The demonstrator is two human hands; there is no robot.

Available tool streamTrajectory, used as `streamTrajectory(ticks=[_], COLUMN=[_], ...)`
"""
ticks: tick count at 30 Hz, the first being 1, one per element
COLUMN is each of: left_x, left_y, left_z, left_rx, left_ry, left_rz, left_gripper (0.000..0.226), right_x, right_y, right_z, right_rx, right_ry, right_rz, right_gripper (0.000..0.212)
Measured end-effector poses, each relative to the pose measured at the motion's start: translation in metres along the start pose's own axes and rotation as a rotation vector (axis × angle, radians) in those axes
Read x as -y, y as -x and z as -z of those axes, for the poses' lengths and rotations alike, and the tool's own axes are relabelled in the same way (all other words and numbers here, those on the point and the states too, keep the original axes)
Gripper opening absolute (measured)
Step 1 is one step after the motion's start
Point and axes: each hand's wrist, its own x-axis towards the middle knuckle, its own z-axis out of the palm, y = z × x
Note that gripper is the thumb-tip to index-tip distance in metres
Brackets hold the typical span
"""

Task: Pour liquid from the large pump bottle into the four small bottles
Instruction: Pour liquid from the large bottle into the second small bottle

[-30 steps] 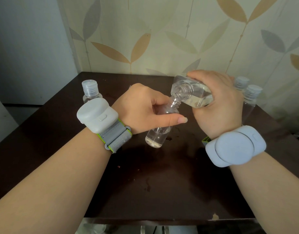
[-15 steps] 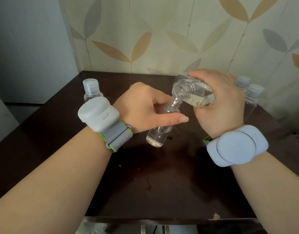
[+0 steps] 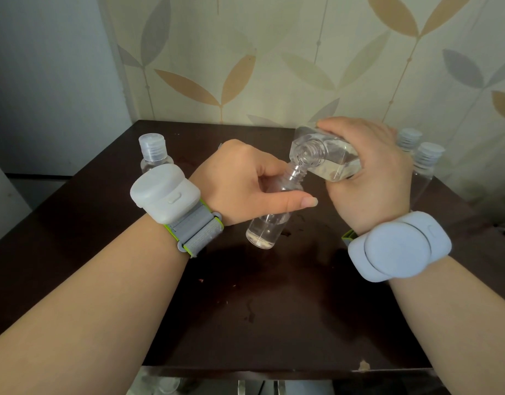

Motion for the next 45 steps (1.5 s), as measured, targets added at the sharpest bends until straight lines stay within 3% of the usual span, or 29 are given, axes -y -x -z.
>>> streamTrajectory(ticks=[45], left_x=[-0.0007], left_y=[-0.0002], left_z=[0.0008], left_rx=[-0.002], left_ry=[-0.031], left_rz=[-0.001], left_gripper=[0.044], right_x=[-0.0015], right_y=[0.0013], right_z=[-0.0019], right_rx=[0.001], right_ry=[0.008], right_rz=[0.006], right_gripper=[0.054])
